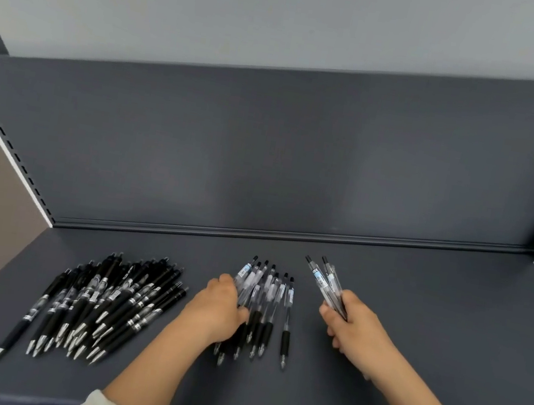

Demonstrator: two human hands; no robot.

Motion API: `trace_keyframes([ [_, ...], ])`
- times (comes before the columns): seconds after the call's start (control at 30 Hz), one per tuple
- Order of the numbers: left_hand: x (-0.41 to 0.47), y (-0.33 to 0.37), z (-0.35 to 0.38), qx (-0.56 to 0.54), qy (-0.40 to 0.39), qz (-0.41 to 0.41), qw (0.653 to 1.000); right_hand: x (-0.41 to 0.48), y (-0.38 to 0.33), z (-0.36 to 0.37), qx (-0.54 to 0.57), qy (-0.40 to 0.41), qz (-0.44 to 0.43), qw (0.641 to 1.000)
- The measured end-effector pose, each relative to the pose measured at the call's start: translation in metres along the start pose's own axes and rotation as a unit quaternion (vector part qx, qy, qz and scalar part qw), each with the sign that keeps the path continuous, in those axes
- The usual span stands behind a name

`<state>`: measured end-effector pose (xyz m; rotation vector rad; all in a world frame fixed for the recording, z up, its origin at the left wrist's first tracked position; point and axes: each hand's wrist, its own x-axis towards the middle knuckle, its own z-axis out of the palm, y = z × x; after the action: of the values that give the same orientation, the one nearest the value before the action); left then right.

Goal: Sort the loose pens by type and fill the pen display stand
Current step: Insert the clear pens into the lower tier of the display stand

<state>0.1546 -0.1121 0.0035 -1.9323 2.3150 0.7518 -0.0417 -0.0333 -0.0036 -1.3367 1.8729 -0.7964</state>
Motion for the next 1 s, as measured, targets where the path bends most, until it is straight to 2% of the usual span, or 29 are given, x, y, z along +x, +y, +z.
trace_keyframes([
  [0.13, 0.001, -0.010, 0.001, -0.034, 0.006, 0.025, 0.999, -0.002, 0.000, -0.001, -0.010, 0.046, 0.009, 0.999],
  [0.27, -0.001, -0.019, 0.002, -0.079, 0.018, 0.051, 0.995, -0.005, -0.004, -0.002, 0.040, 0.083, 0.015, 0.996],
  [0.37, -0.006, -0.019, 0.001, -0.131, 0.055, 0.078, 0.987, -0.009, -0.011, -0.003, 0.174, 0.073, 0.018, 0.982],
  [0.43, -0.015, -0.014, -0.002, -0.184, 0.101, 0.114, 0.971, -0.013, -0.017, -0.003, 0.283, 0.069, 0.021, 0.956],
  [0.5, -0.025, -0.005, -0.005, -0.255, 0.112, 0.150, 0.949, -0.018, -0.021, -0.002, 0.369, 0.079, 0.031, 0.926],
  [0.63, -0.042, 0.018, 0.000, -0.349, 0.033, 0.215, 0.911, -0.030, -0.028, 0.004, 0.460, 0.090, 0.058, 0.881],
  [0.73, -0.046, 0.031, 0.013, -0.357, -0.025, 0.238, 0.903, -0.042, -0.030, 0.008, 0.483, 0.099, 0.057, 0.868],
  [0.87, -0.048, 0.045, 0.032, -0.371, -0.065, 0.228, 0.898, -0.063, -0.025, 0.009, 0.506, 0.146, 0.071, 0.847],
  [1.0, -0.058, 0.065, 0.047, -0.361, -0.136, 0.248, 0.888, -0.087, -0.011, 0.006, 0.547, 0.192, 0.088, 0.810],
])
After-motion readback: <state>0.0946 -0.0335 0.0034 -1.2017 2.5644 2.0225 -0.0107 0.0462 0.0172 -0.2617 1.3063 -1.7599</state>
